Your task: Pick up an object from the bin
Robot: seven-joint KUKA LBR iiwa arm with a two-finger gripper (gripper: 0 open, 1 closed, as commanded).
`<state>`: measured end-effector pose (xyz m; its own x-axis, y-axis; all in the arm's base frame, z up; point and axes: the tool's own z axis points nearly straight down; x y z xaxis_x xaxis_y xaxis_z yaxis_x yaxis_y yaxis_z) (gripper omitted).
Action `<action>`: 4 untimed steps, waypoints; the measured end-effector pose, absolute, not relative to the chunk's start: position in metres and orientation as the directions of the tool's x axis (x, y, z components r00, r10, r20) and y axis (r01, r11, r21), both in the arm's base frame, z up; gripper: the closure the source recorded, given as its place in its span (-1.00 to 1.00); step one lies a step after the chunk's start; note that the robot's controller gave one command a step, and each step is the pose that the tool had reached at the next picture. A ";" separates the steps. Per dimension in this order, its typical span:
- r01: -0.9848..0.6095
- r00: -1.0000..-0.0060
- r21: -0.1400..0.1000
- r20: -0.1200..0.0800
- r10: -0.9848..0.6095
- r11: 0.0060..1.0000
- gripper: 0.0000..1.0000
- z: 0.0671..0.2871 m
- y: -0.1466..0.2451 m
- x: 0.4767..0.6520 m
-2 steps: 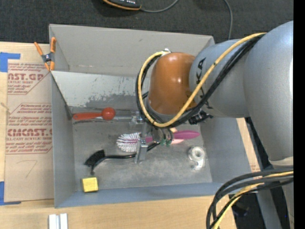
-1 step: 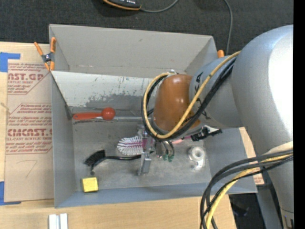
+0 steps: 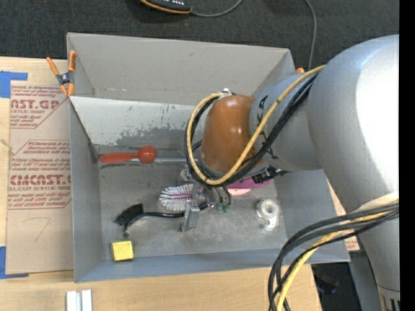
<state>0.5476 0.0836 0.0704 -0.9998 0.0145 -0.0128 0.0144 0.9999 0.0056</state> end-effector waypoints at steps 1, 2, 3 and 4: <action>0.030 -1.000 0.005 0.000 0.030 1.000 -1.00 0.173 0.083 0.543; 0.016 -1.000 0.004 0.000 0.016 1.000 -1.00 0.087 0.088 0.547; 0.007 -1.000 0.008 -0.017 0.007 1.000 1.00 0.106 0.090 0.515; 0.007 -1.000 0.008 -0.016 0.007 1.000 1.00 0.106 0.090 0.515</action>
Offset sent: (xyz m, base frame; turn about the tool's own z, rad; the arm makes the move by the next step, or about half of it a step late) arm 0.0000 0.0046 0.0193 0.0006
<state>0.5149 0.0898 0.1057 -0.9998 0.0067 -0.0165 0.0066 0.9999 0.0078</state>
